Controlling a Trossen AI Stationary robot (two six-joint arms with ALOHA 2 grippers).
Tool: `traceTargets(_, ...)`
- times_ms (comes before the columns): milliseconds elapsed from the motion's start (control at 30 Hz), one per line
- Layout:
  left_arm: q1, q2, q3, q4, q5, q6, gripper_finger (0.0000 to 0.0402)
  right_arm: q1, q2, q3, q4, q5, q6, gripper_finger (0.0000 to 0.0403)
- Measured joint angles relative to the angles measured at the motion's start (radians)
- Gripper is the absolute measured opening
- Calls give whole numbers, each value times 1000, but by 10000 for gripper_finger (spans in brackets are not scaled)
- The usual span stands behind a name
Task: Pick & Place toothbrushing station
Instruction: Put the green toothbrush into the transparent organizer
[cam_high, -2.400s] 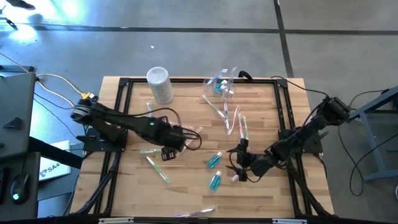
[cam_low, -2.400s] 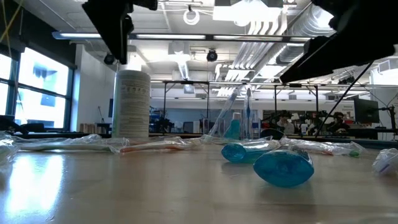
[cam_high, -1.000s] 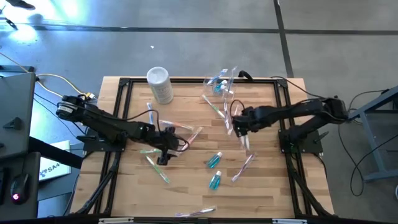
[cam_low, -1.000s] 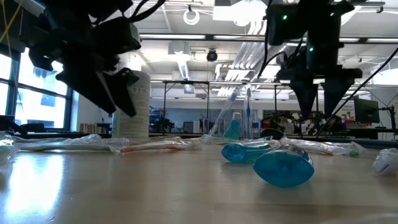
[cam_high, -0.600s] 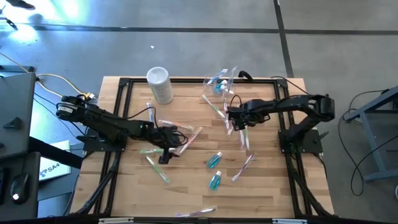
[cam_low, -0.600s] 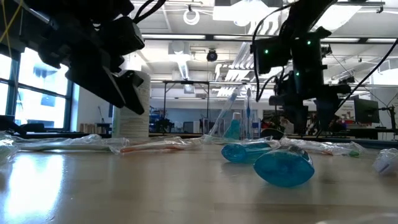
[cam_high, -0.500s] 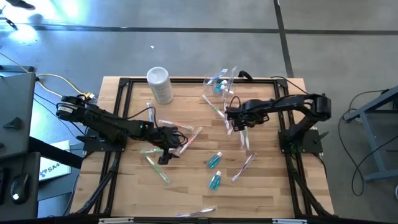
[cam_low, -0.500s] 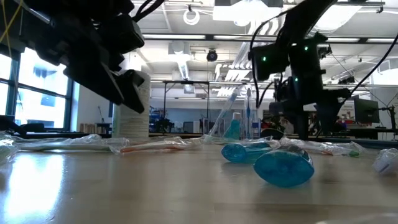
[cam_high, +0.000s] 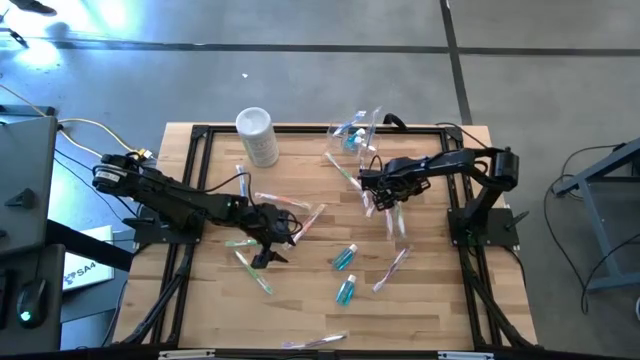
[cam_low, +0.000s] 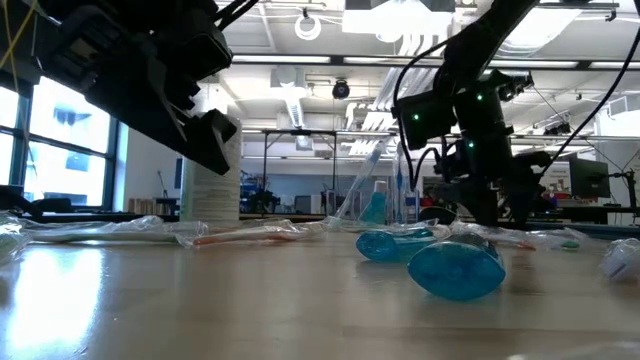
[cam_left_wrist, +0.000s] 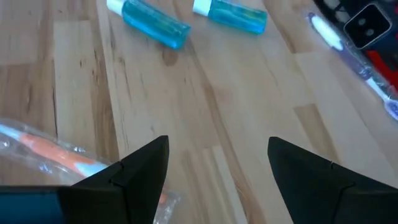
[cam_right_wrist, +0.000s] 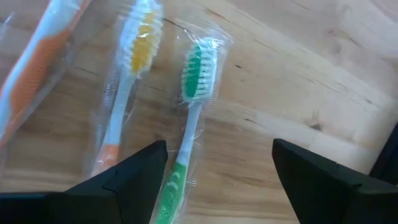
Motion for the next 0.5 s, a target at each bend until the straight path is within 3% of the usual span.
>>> traceTargets(167, 0, 5, 0, 1, 2, 0, 269, 0, 2, -1, 20, -16, -43, 223)
traceTargets(433, 0, 54, 1, 14, 51, -107, 269, 0, 8, -4, 32, 3, -145, 25)
traceTargets(500, 0, 78, 1, 13, 50, -142, 269, 2, 9, -6, 26, 37, -157, 12)
